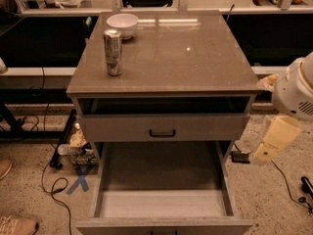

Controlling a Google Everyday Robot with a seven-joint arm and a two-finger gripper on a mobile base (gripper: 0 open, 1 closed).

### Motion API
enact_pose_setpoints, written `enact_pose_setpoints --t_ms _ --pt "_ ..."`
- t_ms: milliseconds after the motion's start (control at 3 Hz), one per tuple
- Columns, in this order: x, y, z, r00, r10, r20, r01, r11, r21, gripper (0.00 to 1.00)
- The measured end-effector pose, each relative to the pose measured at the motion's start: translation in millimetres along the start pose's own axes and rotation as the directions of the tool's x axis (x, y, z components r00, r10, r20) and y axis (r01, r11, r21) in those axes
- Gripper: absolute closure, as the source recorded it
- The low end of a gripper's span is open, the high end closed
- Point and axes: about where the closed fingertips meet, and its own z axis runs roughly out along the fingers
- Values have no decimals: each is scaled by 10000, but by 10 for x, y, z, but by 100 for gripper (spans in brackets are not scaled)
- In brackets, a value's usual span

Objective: Close middle drawer

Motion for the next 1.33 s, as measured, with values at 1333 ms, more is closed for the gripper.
enact_pose_setpoints --t_ms 1333 --pt "853 271 1263 9706 2405 64 -2391 9671 -870 0"
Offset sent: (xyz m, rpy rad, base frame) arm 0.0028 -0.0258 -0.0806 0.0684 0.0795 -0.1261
